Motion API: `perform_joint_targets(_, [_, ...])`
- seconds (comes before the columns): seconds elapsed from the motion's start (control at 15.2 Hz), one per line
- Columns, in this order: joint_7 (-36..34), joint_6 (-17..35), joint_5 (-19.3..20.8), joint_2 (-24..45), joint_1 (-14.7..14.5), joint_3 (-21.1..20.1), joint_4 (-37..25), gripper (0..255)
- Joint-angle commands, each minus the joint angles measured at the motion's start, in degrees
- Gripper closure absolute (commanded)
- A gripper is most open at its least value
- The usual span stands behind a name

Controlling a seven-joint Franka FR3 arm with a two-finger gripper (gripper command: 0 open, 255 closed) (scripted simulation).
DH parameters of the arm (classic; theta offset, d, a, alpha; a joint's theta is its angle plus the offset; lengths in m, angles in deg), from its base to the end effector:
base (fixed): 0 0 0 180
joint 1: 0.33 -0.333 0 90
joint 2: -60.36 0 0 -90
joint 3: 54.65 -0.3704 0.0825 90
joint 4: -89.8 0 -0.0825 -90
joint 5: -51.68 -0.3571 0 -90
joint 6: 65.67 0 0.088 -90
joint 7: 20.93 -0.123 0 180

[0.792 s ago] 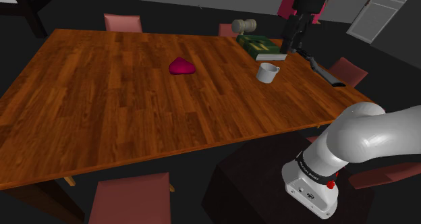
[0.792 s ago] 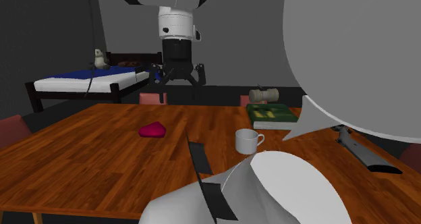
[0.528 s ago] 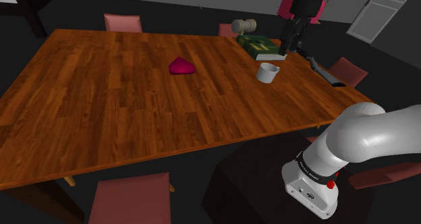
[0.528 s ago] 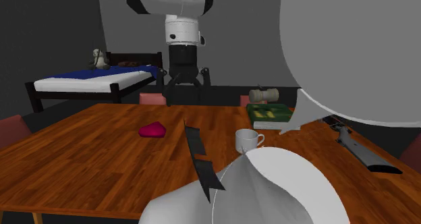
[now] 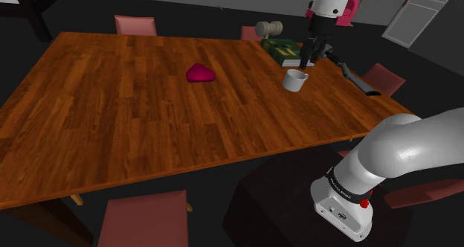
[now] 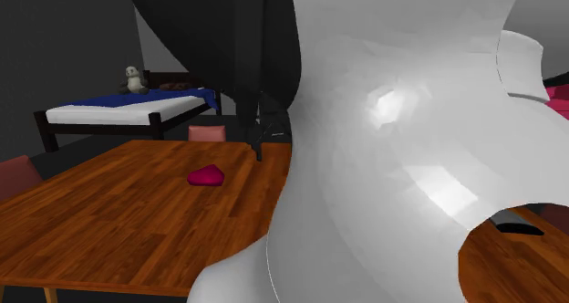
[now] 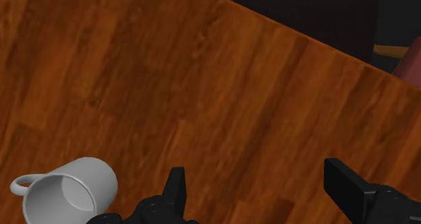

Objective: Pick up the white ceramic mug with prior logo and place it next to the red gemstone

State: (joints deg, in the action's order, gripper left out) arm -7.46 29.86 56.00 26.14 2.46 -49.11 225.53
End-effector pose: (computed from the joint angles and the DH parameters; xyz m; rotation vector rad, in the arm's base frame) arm 0.2964 -0.0596 0.5626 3.1305 0.1889 -0.1696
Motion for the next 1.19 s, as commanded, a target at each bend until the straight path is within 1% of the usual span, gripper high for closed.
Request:
perform_joint_targets(0.0, [1.3, 3.5, 1.1, 3.2, 0.4, 1.1, 0.2, 0])
perform_joint_targets(0.26, [4.4, 9.4, 3.2, 9.3, 1.6, 3.8, -0.3, 0])
perform_joint_targets(0.59, [8.2, 16.3, 4.8, 18.1, 3.0, 6.9, -2.6, 0])
perform_joint_targets(0.86, [11.4, 21.2, 5.2, 25.7, 4.0, 9.2, -5.8, 0])
perform_joint_targets(1.12, [14.6, 25.4, 4.6, 33.8, 5.1, 10.9, -10.1, 0])
